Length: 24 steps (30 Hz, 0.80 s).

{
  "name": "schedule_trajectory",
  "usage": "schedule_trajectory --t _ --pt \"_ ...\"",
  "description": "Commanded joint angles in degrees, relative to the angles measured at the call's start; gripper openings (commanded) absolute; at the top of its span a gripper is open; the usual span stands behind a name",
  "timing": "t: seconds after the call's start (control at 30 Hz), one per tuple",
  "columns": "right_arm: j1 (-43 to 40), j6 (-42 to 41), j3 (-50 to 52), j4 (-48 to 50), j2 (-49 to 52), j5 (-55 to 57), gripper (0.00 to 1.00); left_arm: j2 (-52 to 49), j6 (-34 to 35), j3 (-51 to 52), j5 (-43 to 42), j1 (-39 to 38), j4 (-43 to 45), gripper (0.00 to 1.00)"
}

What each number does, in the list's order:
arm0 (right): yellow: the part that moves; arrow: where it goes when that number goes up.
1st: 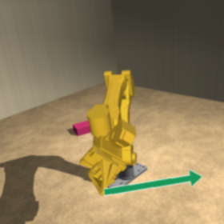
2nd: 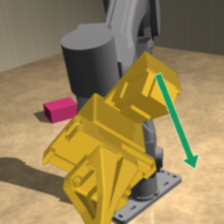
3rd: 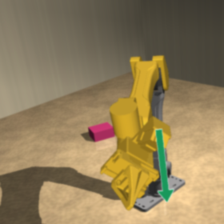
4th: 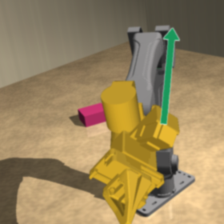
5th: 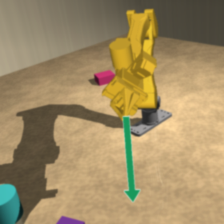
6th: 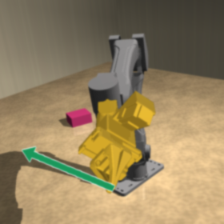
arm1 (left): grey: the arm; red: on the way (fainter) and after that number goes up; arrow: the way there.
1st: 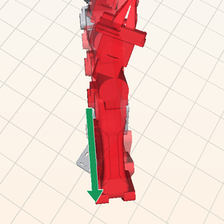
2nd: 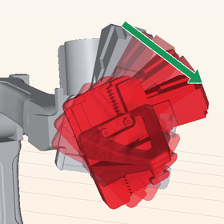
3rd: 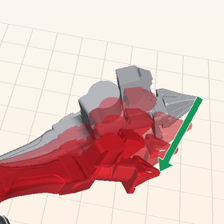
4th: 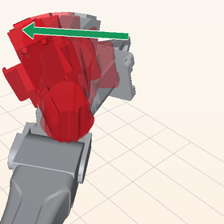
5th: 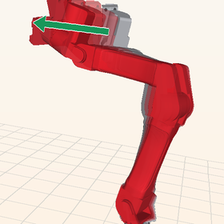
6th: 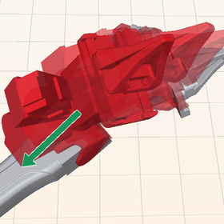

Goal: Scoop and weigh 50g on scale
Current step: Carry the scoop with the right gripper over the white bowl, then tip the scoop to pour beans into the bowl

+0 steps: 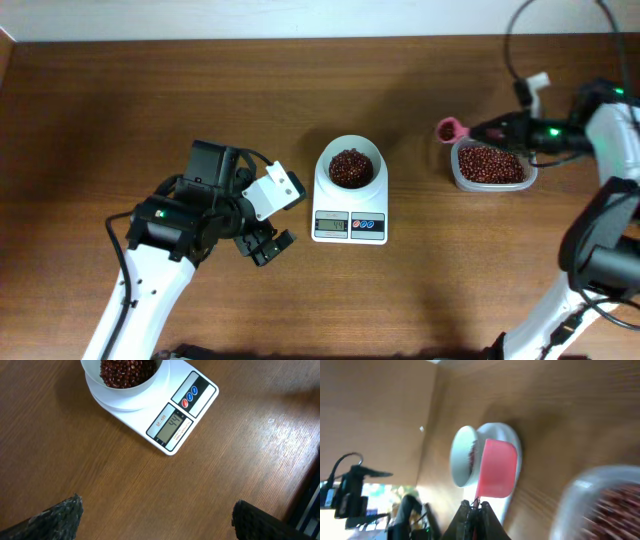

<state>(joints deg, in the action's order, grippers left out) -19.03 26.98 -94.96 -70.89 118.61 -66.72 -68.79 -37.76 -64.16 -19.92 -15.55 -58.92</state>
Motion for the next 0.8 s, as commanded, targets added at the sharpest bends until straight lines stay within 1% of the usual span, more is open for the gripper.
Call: schedule_trajectory --t 0.0,0.1,0.27,0.33,0.4,0.5,0.6,0.67,0.77 --pt "6.1 0.6 0.3 -0.2 0.8 -3.8 0.04 0.6 -0.4 -1.0 -0.2 0.3 0.1 0.99" --pt "13.3 0.6 0.2 -0.1 0.8 -3.8 0.04 0.6 -0.5 -1.0 -0.2 0.3 0.1 0.99" --pt "20.7 0.6 -1.5 0.2 0.8 -2.4 0.04 0.6 -0.5 -1.0 -0.2 0.3 0.1 0.99" --pt "23.1 0.2 -3.4 0.1 0.7 3.0 0.04 0.6 -0.5 -1.0 -0.2 0.3 0.1 0.99" --pt "24.7 -2.3 -5.3 0.1 0.7 9.4 0.04 0.6 -0.5 -1.0 -0.2 0.3 0.1 0.99" --pt "26.3 -2.4 -8.7 -0.3 0.7 13.7 0.04 0.6 -0.5 -1.0 -0.2 0.3 0.1 0.99" --pt "27.8 -4.0 -11.3 -0.3 0.7 21.0 0.04 0.6 -0.5 -1.0 -0.2 0.3 0.1 0.99" --pt "28.9 -3.9 -11.8 -0.4 0.7 23.3 0.04 0.6 -0.5 -1.0 -0.2 0.3 0.1 0.99" --pt "29.6 -4.0 -11.8 -0.4 0.7 23.3 0.04 0.6 -0.5 -1.0 -0.2 0.3 0.1 0.99"
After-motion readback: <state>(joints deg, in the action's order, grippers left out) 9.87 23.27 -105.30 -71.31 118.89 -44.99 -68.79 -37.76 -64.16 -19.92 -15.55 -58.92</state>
